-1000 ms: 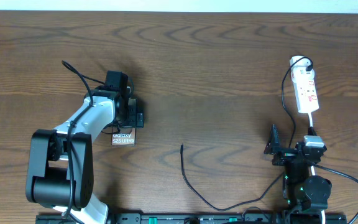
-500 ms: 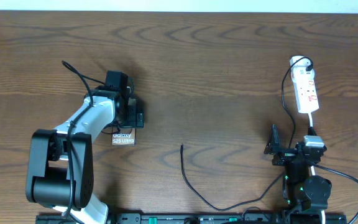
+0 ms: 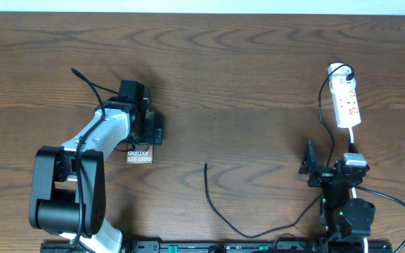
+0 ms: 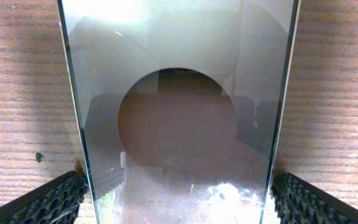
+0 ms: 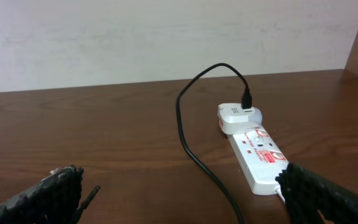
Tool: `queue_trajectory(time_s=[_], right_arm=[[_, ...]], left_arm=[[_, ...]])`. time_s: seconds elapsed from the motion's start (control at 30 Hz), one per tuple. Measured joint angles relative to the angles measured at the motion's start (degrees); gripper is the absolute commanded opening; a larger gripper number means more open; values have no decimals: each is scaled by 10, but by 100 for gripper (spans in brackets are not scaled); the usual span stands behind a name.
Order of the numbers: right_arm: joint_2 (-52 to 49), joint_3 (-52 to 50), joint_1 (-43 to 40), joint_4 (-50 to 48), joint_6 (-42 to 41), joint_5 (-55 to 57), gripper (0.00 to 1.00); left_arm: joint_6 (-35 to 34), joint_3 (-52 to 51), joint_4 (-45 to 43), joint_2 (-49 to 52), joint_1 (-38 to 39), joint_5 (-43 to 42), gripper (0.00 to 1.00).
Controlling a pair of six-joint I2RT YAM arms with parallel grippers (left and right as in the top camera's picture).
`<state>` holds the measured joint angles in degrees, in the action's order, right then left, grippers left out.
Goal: Plug charger to phone and switch on socket
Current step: 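Close the left gripper on the phone's long edges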
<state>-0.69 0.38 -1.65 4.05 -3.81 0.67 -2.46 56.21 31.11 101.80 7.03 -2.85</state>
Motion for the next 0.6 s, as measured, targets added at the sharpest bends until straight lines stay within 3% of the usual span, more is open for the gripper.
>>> queue_trajectory(time_s=[0.37, 0.6], right_arm=[[0, 0, 0, 0, 0, 0, 99], [0, 0, 0, 0, 0, 0, 99]], left_arm=[[10, 0, 2, 0, 0, -2, 99], [10, 0, 3, 0, 0, -2, 95]])
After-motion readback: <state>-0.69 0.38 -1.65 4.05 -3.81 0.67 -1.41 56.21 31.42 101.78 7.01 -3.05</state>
